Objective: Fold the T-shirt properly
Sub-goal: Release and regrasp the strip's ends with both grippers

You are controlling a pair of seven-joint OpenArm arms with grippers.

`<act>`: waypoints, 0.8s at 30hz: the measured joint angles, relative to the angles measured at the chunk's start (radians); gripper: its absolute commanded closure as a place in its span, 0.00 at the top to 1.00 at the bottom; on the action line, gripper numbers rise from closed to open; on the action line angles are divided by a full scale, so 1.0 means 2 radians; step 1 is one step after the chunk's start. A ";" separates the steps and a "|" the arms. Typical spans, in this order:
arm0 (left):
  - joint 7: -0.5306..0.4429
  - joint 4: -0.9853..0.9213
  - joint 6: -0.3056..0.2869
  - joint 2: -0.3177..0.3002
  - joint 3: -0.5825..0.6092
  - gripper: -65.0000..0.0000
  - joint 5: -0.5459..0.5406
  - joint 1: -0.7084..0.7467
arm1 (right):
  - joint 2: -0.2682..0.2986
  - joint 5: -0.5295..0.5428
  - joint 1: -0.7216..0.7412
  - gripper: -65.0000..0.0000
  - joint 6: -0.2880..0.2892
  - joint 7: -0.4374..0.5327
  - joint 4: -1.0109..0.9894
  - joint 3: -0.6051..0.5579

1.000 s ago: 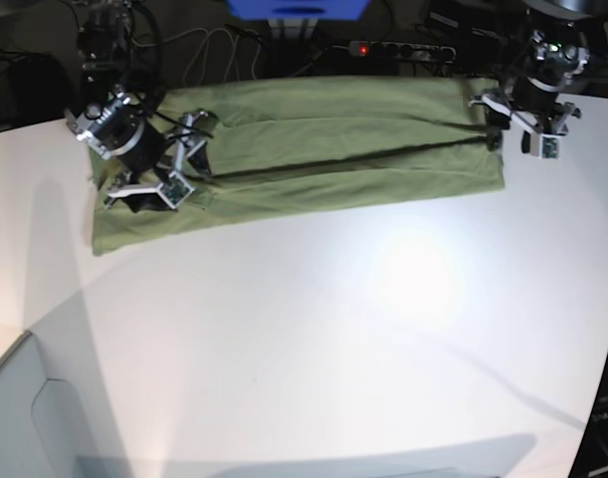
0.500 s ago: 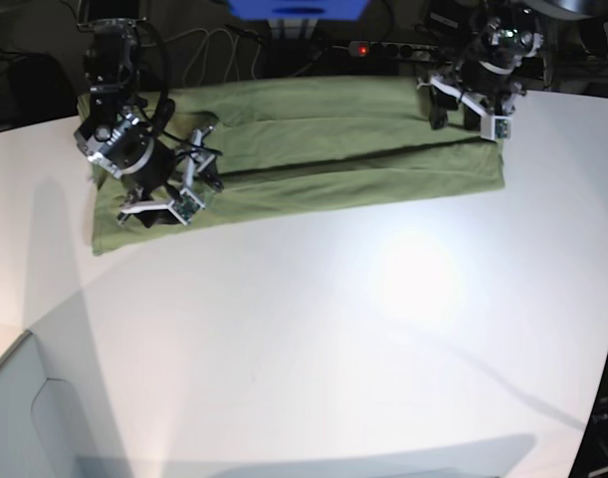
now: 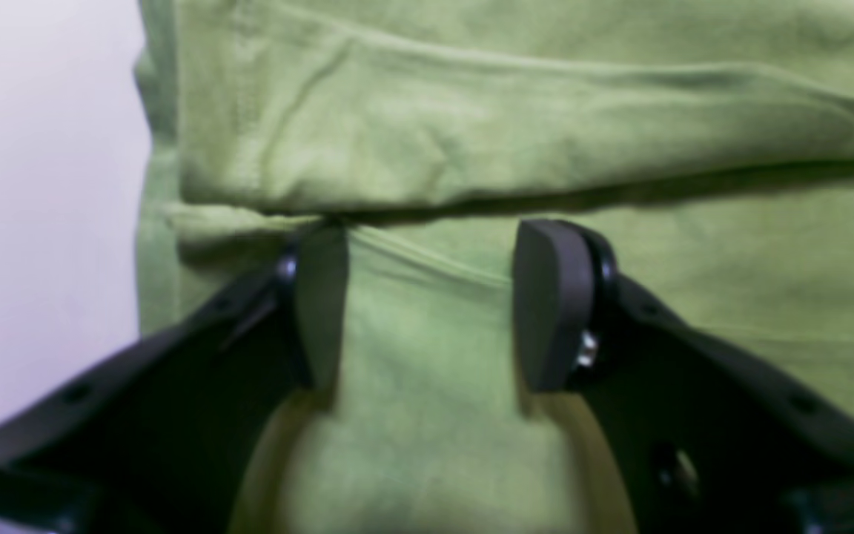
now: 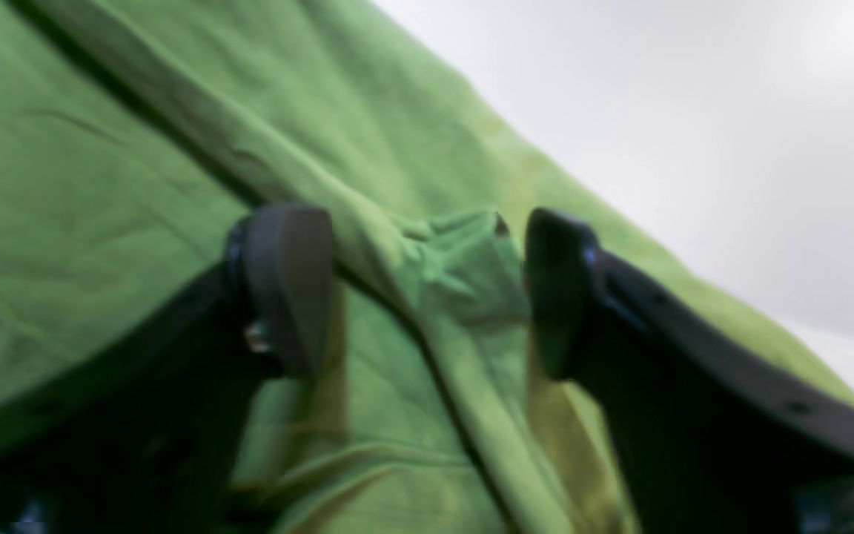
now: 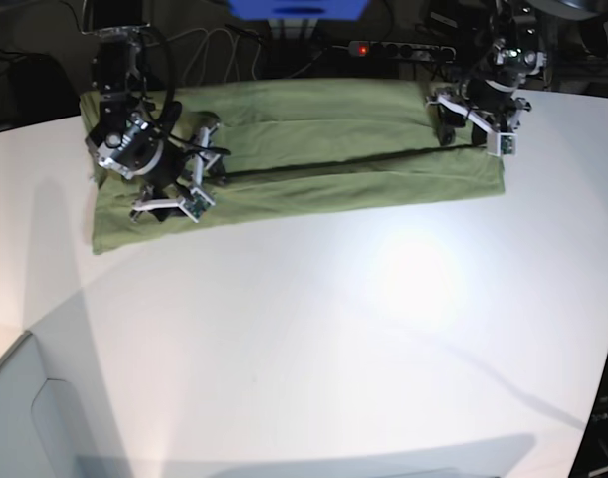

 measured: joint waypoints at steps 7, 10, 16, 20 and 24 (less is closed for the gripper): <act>0.002 0.002 0.000 0.000 0.000 0.53 -0.001 0.002 | 0.000 0.000 -0.008 0.02 0.000 0.001 0.001 0.001; 0.009 0.010 0.000 0.000 0.000 0.53 0.000 0.004 | 0.000 0.000 -0.019 0.00 0.000 0.000 0.003 0.001; 0.009 0.057 0.000 0.000 0.000 0.53 -0.002 0.019 | 0.000 -0.001 -0.046 0.00 0.000 0.001 0.047 0.003; 0.011 0.084 0.000 0.000 -0.002 0.54 -0.002 0.032 | 0.001 0.000 -0.061 0.00 0.000 0.002 0.060 0.004; 0.010 0.105 0.000 0.001 -0.003 0.54 -0.002 0.034 | 0.015 -0.001 -0.075 0.00 0.000 0.003 0.060 0.004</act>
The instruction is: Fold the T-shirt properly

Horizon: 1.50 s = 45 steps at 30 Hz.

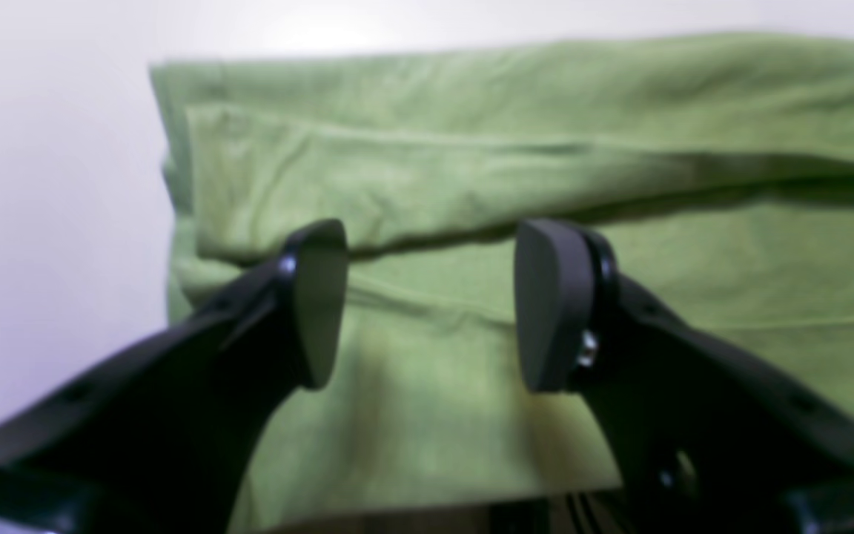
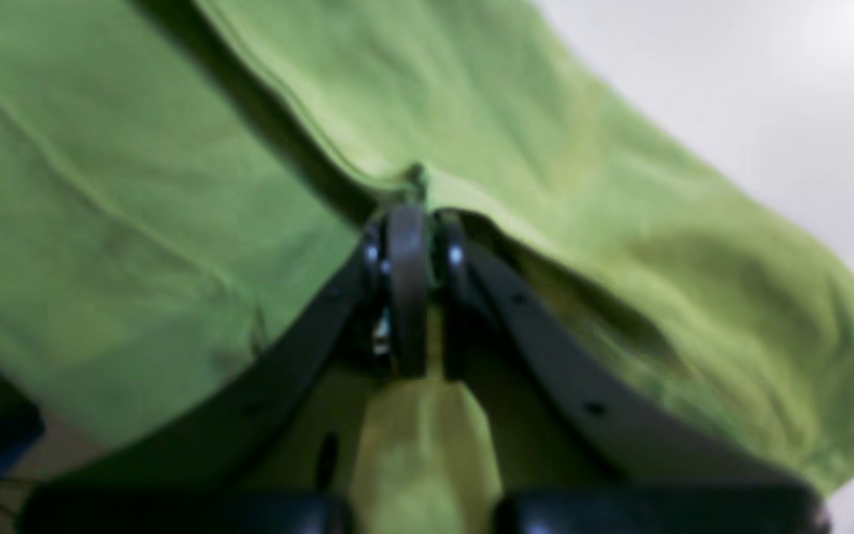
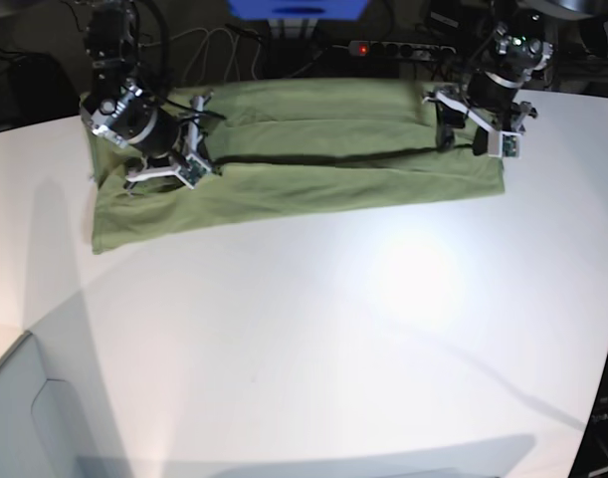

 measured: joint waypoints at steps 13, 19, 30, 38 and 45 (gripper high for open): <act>0.002 0.006 -0.001 0.004 -0.034 0.54 0.000 -0.004 | 0.025 0.000 -0.024 0.13 0.000 -0.004 0.018 0.000; 0.002 0.006 -0.002 0.003 -0.055 0.54 -0.001 -0.004 | 0.025 0.000 -0.037 0.46 0.000 -0.002 0.061 0.001; 0.002 0.006 -0.001 0.000 -0.076 0.54 0.000 -0.006 | 0.025 -0.001 0.027 0.58 0.002 -0.007 0.072 0.086; 0.002 0.006 0.000 0.002 -0.076 0.54 0.000 -0.006 | 0.022 0.001 0.048 0.58 0.002 -0.046 0.016 0.111; 0.002 0.006 0.000 0.002 -0.075 0.54 0.000 -0.005 | 0.022 0.001 0.008 0.58 0.002 -0.052 0.014 0.109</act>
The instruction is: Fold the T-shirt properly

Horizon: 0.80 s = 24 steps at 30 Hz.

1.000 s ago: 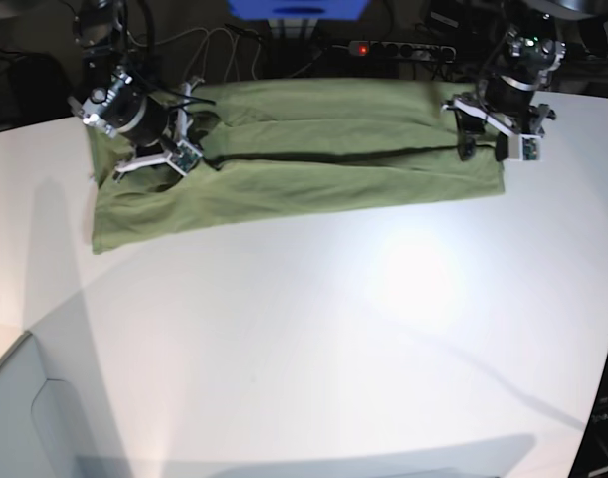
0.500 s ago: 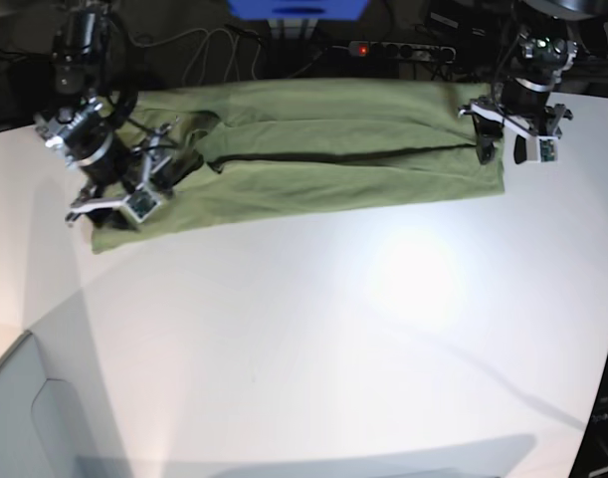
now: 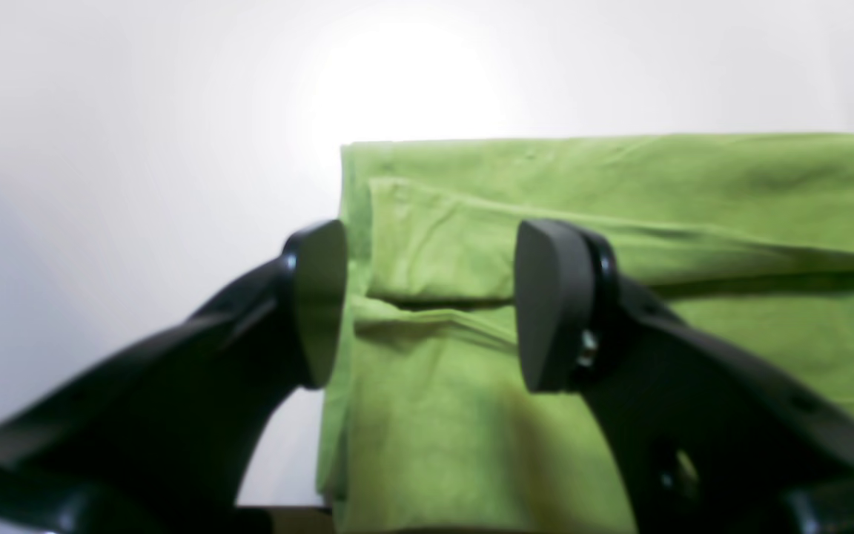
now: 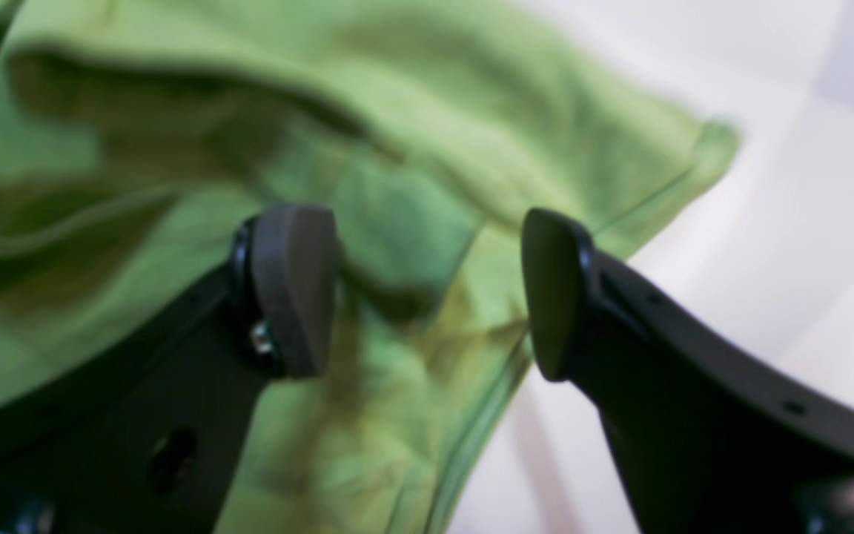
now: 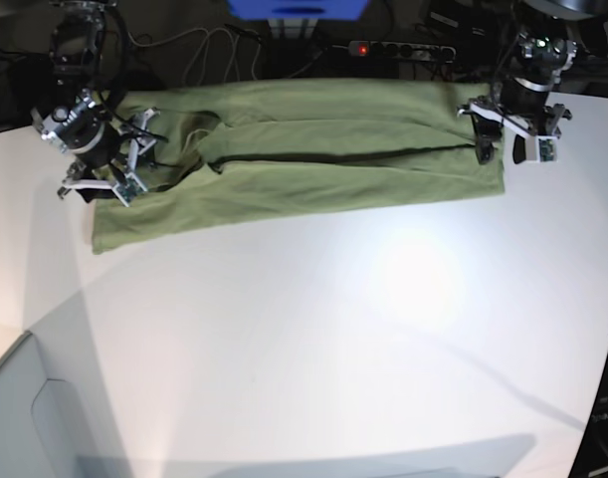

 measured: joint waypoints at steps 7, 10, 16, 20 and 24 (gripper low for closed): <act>0.001 -0.001 0.000 0.001 0.001 0.54 0.000 -0.004 | 0.001 0.000 -0.030 0.58 0.000 0.002 0.000 0.000; -0.001 -0.001 0.000 0.001 0.001 0.54 0.000 -0.010 | 0.002 0.000 -0.034 0.58 0.000 0.002 0.000 0.000; 0.000 -0.002 0.000 0.001 0.001 0.54 0.000 -0.010 | 0.011 0.000 -0.042 0.58 0.000 0.005 0.001 0.002; 0.000 -0.002 0.000 0.000 0.001 0.54 0.000 -0.010 | 0.010 -0.001 -0.035 0.58 0.000 0.006 0.023 0.004; 0.000 -0.002 0.000 -0.002 0.001 0.54 0.000 -0.010 | 0.000 -0.002 -0.035 0.58 0.000 0.004 0.066 0.004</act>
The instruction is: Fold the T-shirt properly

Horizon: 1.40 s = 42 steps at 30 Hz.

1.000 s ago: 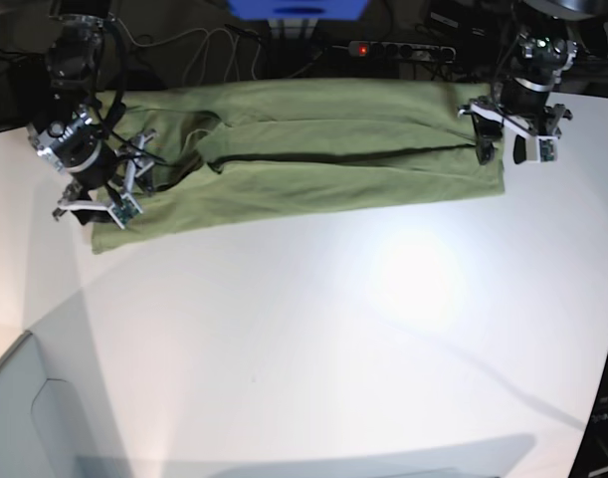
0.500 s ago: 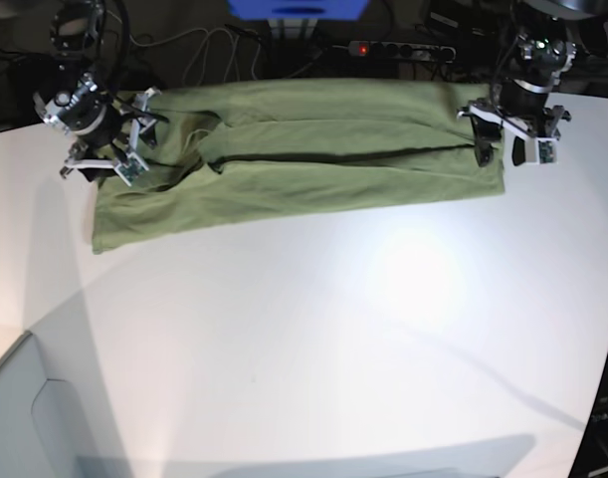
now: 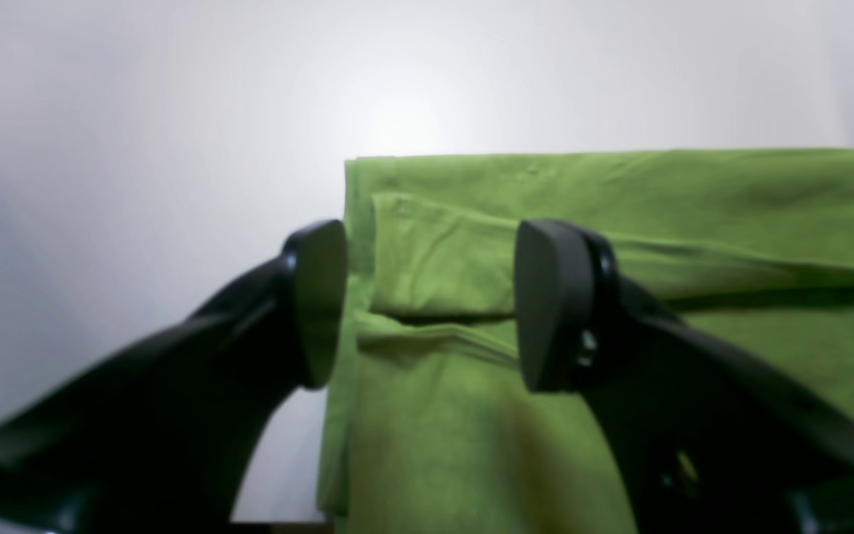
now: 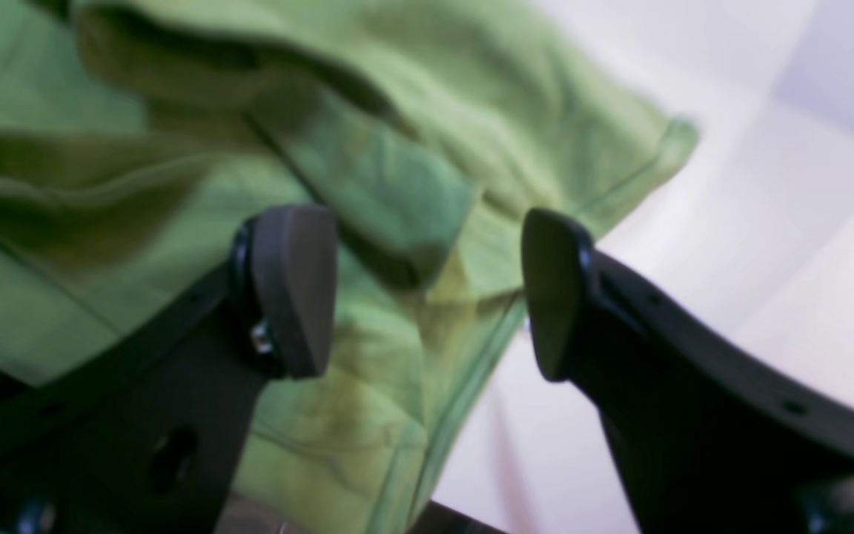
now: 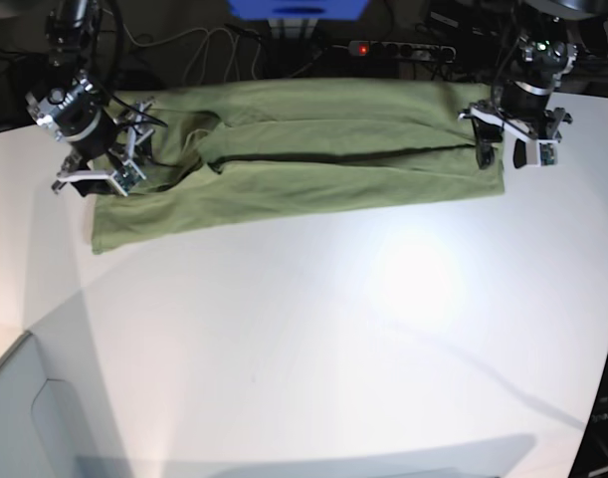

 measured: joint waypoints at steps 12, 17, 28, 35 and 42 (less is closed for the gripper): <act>0.000 0.000 0.000 0.000 -0.001 0.54 0.000 0.000 | -0.024 0.004 0.089 0.33 0.000 -0.001 -0.021 -0.003; 0.000 -0.001 0.000 0.000 -0.001 0.54 0.000 0.000 | -0.023 0.002 0.120 0.00 0.000 -0.003 -0.076 -0.003; 0.000 -0.001 0.000 0.002 -0.001 0.54 0.000 0.000 | -0.010 -0.001 0.089 0.00 0.000 0.002 -0.121 -0.008; 0.000 0.002 -0.002 0.000 -0.017 0.54 0.000 -0.001 | 0.028 0.000 0.035 0.00 0.000 0.002 -0.087 -0.068; 0.000 0.012 -0.002 0.000 -0.044 0.54 0.000 -0.014 | 0.026 0.001 0.022 0.00 0.000 -0.001 -0.006 -0.068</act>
